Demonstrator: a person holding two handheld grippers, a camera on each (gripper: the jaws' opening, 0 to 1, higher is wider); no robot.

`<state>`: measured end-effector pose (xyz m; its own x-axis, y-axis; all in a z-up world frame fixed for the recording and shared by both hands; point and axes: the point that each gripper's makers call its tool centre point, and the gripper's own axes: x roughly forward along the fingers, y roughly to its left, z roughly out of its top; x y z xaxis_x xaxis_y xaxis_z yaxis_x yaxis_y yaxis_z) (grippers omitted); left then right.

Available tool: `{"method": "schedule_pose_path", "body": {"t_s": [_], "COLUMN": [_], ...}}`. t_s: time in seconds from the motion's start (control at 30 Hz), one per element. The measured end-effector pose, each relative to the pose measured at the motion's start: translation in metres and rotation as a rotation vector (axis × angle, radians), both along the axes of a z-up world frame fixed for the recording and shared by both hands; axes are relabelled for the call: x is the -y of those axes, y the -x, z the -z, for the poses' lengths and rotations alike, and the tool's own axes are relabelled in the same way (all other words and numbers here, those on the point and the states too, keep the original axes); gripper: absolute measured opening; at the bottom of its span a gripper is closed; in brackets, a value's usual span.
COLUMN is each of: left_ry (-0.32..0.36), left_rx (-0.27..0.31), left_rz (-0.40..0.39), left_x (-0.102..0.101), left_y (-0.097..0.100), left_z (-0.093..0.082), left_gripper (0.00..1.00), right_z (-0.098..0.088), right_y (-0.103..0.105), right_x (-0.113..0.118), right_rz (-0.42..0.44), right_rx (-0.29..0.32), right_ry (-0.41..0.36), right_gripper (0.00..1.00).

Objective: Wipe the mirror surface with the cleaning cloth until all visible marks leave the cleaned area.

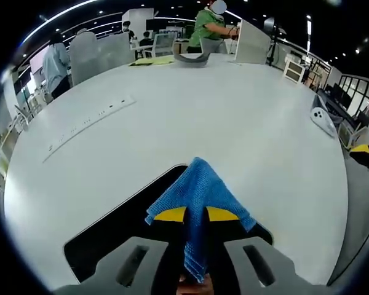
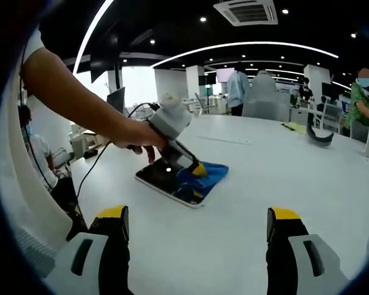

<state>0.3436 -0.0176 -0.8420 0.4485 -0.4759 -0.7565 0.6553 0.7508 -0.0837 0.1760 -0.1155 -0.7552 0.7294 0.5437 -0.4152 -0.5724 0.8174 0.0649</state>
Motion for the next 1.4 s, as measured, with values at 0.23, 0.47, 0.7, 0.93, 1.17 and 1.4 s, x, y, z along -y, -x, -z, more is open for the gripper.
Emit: {"method": "schedule_pose_path", "body": {"t_s": [0.23, 0.47, 0.7, 0.93, 1.17, 1.4], "left_ry": [0.003, 0.002, -0.003, -0.011, -0.010, -0.008], "left_rx": [0.000, 0.002, 0.003, 0.005, 0.004, 0.005], "left_rz": [-0.005, -0.001, 0.004, 0.012, 0.013, 0.017], "left_x": [0.000, -0.001, -0.001, -0.002, -0.002, -0.003], "left_y": [-0.007, -0.011, -0.016, -0.019, -0.022, -0.023], "left_z": [0.000, 0.000, 0.000, 0.000, 0.000, 0.000], "left_gripper": [0.09, 0.09, 0.09, 0.09, 0.09, 0.09], "right_z": [0.001, 0.005, 0.005, 0.006, 0.006, 0.007], "right_y": [-0.001, 0.000, -0.001, -0.002, -0.003, -0.005], "right_x": [0.001, 0.002, 0.003, 0.003, 0.003, 0.003], "right_rz": [0.008, 0.010, 0.017, 0.021, 0.024, 0.025], "right_rx": [-0.005, -0.015, -0.020, -0.022, -0.024, -0.027], "right_ry": [-0.002, 0.001, 0.002, 0.005, 0.005, 0.007], "right_gripper": [0.93, 0.93, 0.93, 0.93, 0.93, 0.93]}}
